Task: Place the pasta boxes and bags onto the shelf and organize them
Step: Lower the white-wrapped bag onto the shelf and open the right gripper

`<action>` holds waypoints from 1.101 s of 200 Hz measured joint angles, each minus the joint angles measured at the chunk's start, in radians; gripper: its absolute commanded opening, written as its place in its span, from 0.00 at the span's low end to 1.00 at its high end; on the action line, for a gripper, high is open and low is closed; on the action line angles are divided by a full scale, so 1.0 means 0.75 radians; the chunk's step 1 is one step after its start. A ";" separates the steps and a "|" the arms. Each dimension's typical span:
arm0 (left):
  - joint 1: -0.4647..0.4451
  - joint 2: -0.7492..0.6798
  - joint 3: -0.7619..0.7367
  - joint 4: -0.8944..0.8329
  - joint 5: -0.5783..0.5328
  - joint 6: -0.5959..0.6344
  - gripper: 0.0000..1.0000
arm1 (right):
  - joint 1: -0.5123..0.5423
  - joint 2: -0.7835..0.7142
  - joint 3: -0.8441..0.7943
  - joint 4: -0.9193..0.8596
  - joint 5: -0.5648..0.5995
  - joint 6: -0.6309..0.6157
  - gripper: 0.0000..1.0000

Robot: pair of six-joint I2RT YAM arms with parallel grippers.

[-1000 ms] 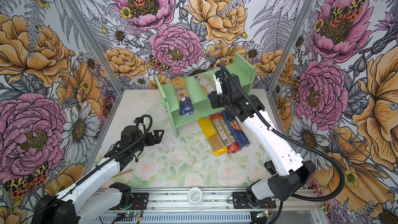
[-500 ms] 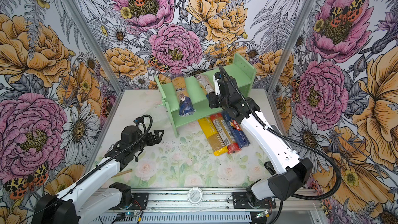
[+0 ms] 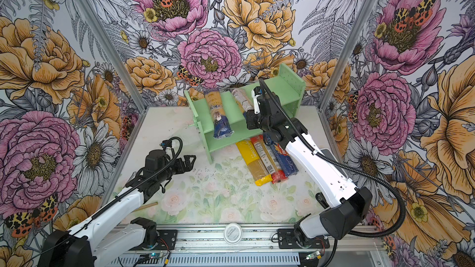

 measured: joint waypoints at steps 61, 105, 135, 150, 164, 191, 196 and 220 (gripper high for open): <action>0.000 0.009 0.000 0.001 0.001 0.001 0.99 | 0.016 0.007 -0.039 0.046 0.052 0.002 0.00; 0.000 0.009 0.000 0.002 0.001 0.001 0.99 | 0.016 0.007 -0.063 0.081 0.068 0.001 0.04; 0.000 0.009 0.000 0.002 0.001 0.001 0.99 | 0.016 0.007 -0.085 0.110 0.074 0.001 0.05; 0.000 0.009 0.000 0.002 0.001 0.001 0.99 | 0.016 0.007 -0.089 0.115 0.075 -0.003 0.07; 0.000 0.009 0.000 0.002 0.001 0.001 0.99 | 0.016 0.006 -0.096 0.122 0.076 -0.004 0.08; 0.000 0.009 0.000 0.002 0.003 0.001 0.99 | 0.016 0.006 -0.109 0.143 0.076 -0.004 0.16; 0.000 0.009 0.000 0.002 0.003 0.001 0.99 | 0.016 0.005 -0.112 0.145 0.076 -0.004 0.18; 0.000 0.009 0.000 0.002 0.005 0.001 0.99 | 0.016 0.004 -0.122 0.156 0.076 -0.004 0.28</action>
